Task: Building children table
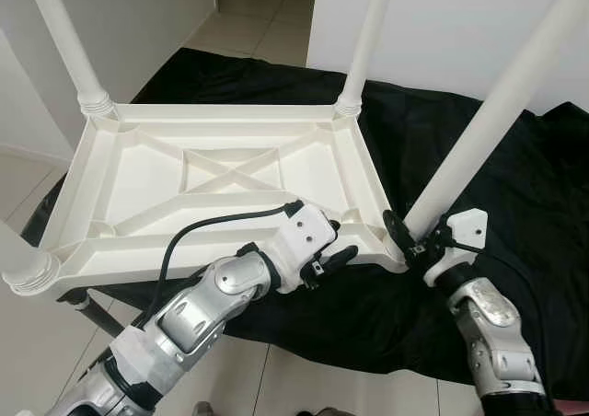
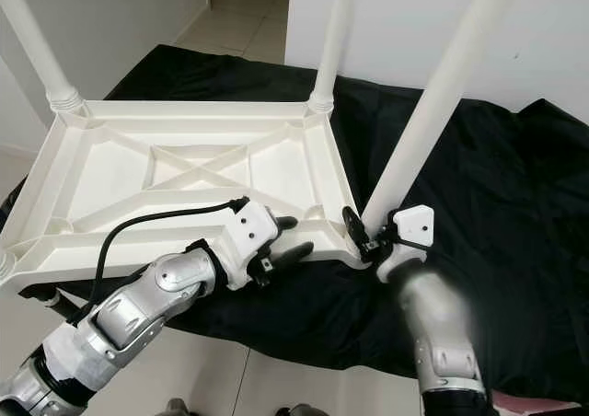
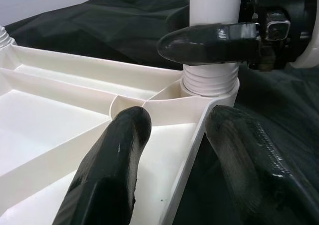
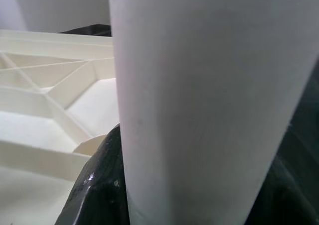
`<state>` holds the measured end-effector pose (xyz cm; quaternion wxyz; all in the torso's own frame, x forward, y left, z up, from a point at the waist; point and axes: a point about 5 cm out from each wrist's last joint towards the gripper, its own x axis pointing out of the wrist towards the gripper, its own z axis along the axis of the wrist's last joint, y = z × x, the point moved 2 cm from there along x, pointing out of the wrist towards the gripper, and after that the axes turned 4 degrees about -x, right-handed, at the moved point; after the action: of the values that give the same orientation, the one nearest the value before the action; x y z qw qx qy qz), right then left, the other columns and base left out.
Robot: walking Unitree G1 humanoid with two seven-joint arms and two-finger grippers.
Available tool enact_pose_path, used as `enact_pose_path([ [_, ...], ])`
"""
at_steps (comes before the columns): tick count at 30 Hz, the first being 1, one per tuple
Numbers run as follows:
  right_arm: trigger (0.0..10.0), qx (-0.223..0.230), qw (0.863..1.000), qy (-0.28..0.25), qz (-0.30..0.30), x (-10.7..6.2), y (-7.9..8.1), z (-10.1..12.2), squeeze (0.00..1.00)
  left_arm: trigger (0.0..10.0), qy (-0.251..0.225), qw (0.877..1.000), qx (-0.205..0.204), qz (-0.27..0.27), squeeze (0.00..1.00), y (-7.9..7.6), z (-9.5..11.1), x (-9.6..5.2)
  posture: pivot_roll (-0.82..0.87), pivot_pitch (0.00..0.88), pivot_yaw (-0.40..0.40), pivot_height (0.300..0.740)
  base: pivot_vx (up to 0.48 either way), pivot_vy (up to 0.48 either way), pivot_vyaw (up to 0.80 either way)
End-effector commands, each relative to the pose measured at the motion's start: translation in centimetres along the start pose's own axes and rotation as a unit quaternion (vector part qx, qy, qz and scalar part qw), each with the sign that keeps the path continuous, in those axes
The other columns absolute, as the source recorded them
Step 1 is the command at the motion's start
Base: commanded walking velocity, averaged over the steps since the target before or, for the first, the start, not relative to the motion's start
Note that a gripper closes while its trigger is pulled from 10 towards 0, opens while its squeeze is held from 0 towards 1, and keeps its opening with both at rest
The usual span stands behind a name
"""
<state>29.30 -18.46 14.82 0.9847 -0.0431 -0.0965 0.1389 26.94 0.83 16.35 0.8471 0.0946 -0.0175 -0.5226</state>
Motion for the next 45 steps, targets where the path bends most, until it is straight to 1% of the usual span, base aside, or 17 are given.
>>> enact_pose_path([
  [1, 10.0, 0.010, 1.000, 0.019, -0.011, 0.0, 0.8, -0.6, 0.00, 10.0, 0.006, 0.995, 0.007, -0.103, 0.00, -1.7, 0.1, 0.1, -0.01, 0.107, -0.057, 0.740, 0.000, 0.000, 0.00],
  [2, 10.0, 0.010, 1.000, 0.019, -0.011, 0.0, 0.8, -0.6, 0.00, 10.0, 0.006, 0.995, 0.007, -0.103, 0.00, -1.7, 0.1, 0.1, -0.01, 0.107, -0.057, 0.740, 0.000, 0.000, 0.00],
  [5, 10.0, 0.020, 0.998, 0.022, -0.059, 0.3, 0.9, -0.4, 0.00, 10.0, 0.007, 0.995, 0.006, -0.103, 0.00, -1.8, 0.1, 0.1, -0.01, 0.107, -0.058, 0.740, 0.000, 0.000, 0.00],
  [7, 10.0, 0.023, 0.997, 0.022, -0.067, 0.4, 0.9, -0.3, 0.00, 10.0, 0.006, 0.995, 0.006, -0.103, 0.00, -1.8, 0.1, 0.1, -0.01, 0.107, -0.058, 0.740, 0.000, 0.000, 0.00],
  [10, 10.0, 0.010, 0.994, 0.037, -0.105, 0.5, 1.0, -0.5, 0.00, 10.0, 0.007, 0.995, 0.007, -0.102, 0.00, -1.7, 0.0, 0.1, -0.01, 0.107, -0.062, 0.740, 0.000, 0.000, 0.00],
  [11, 10.0, -0.004, 0.991, 0.045, -0.128, 0.4, 1.0, -0.7, 0.00, 10.0, 0.010, 0.995, 0.012, -0.101, 0.00, -1.7, -0.1, 0.2, -0.01, 0.106, -0.063, 0.740, 0.000, 0.000, 0.00],
  [12, 10.0, -0.004, 0.991, 0.045, -0.128, 0.4, 1.0, -0.7, 0.00, 10.0, 0.010, 0.995, 0.012, -0.101, 0.00, -1.7, -0.1, 0.2, -0.01, 0.106, -0.063, 0.740, 0.000, 0.000, 0.00],
  [14, 10.0, 0.001, 0.981, 0.066, -0.181, 0.2, 1.3, -1.6, 0.00, 10.0, 0.018, 0.995, 0.019, -0.099, 0.00, -1.7, -0.5, 0.3, -0.01, 0.105, -0.064, 0.740, 0.000, 0.000, 0.00],
  [15, 10.0, 0.001, 0.981, 0.066, -0.181, 0.2, 1.3, -1.6, 0.00, 10.0, 0.018, 0.995, 0.019, -0.099, 0.00, -1.7, -0.5, 0.3, -0.01, 0.105, -0.064, 0.740, 0.000, 0.000, 0.00],
  [17, 10.0, 0.013, 0.969, 0.088, -0.230, 0.0, 1.9, -2.3, 0.00, 10.0, 0.018, 0.995, 0.020, -0.099, 0.00, -1.8, -0.5, 0.4, -0.02, 0.107, -0.064, 0.740, 0.000, 0.000, 0.00],
  [18, 10.0, 0.013, 0.969, 0.088, -0.230, 0.0, 1.9, -2.3, 0.00, 10.0, 0.018, 0.995, 0.020, -0.099, 0.00, -1.8, -0.5, 0.4, -0.02, 0.107, -0.064, 0.740, 0.000, 0.000, 0.00],
  [19, 10.0, 0.017, 0.965, 0.095, -0.244, 0.1, 2.2, -2.5, 0.00, 10.0, 0.017, 0.995, 0.020, -0.099, 0.00, -1.8, -0.4, 0.4, -0.02, 0.106, -0.066, 0.740, 0.000, 0.000, 0.00],
  [23, 10.0, 0.031, 0.965, 0.093, -0.245, 0.5, 3.0, -2.3, 0.00, 10.0, 0.016, 0.995, 0.020, -0.097, 0.00, -1.8, -0.4, 0.5, -0.02, 0.107, -0.066, 0.740, 0.000, 0.000, 0.00],
  [34, 10.0, 0.027, 0.966, 0.081, -0.245, 0.5, 2.6, -1.8, 0.00, 10.0, 0.016, 0.995, 0.025, -0.095, 0.00, -1.7, -0.4, 0.7, -0.02, 0.101, -0.066, 0.740, 0.000, 0.000, 0.00],
  [35, 10.0, 0.030, 0.967, 0.079, -0.242, 0.6, 2.8, -1.8, 1.00, 10.0, 0.008, 0.996, 0.021, -0.088, 0.00, -1.5, -0.1, 0.8, -0.02, 0.099, -0.065, 0.740, 0.000, 0.000, 0.00],
  [41, 10.0, 0.036, 0.969, 0.070, -0.233, 0.7, 2.8, -1.6, 1.00, 10.0, 0.003, 0.997, 0.017, -0.081, 0.00, -1.3, 0.0, 0.9, -0.02, 0.096, -0.066, 0.740, 0.000, 0.000, 0.00],
  [45, 10.0, 0.027, 0.975, 0.056, -0.212, 0.7, 2.6, -1.2, 1.00, 10.0, -0.018, 0.999, 0.020, -0.041, 0.00, -0.4, 0.8, 1.0, -0.02, 0.090, -0.068, 0.740, 0.000, 0.000, 0.00],
])
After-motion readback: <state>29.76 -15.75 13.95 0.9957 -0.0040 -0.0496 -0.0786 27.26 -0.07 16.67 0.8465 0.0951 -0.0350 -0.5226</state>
